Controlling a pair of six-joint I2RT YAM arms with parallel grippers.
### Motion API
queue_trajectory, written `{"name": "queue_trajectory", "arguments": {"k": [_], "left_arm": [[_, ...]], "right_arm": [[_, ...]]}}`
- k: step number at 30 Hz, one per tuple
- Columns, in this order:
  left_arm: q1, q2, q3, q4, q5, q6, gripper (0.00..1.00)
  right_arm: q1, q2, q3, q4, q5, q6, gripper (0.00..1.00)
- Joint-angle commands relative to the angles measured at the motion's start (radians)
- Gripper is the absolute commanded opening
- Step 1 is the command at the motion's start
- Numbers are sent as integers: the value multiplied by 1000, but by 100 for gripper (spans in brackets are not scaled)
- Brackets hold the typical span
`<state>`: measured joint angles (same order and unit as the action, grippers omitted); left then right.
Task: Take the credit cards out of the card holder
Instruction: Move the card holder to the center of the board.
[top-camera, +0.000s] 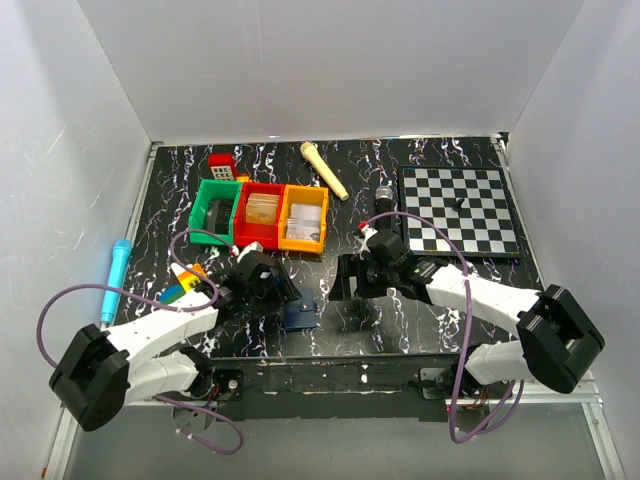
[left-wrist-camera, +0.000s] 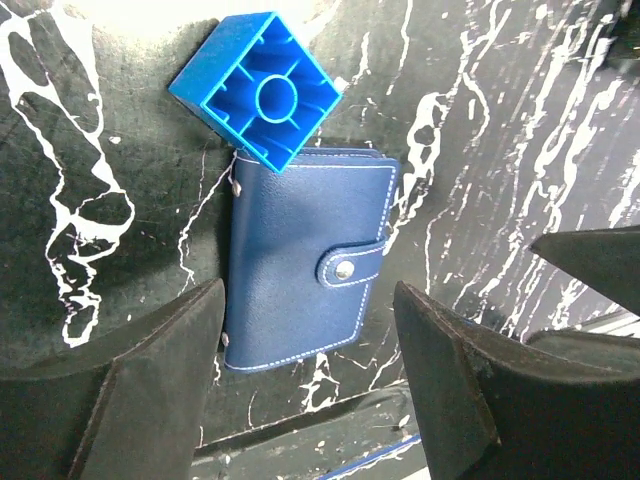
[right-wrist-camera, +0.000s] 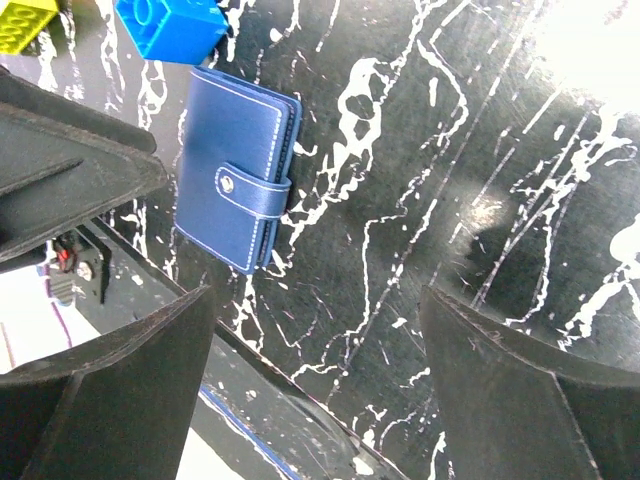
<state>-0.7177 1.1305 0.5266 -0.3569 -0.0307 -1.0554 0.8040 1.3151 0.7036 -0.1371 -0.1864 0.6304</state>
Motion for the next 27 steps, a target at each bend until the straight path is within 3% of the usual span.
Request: {"name": "queue_trajectory", "arguments": {"k": [1, 7, 12, 18, 27], "left_arm": [[-5, -92, -19, -59, -52, 6, 65], [-3, -40, -57, -48, -41, 9, 54], [-3, 32, -28, -5, -34, 54, 49], [-9, 110, 4, 47, 5, 80, 37], [-51, 156, -5, 133, 31, 43, 31]], "right_arm": [[-6, 33, 0, 96, -62, 45, 86], [-5, 125, 19, 113, -99, 78, 80], [-5, 168, 22, 128, -127, 87, 79], [-5, 188, 23, 174, -140, 89, 75], [-3, 217, 27, 194, -153, 114, 70]]}}
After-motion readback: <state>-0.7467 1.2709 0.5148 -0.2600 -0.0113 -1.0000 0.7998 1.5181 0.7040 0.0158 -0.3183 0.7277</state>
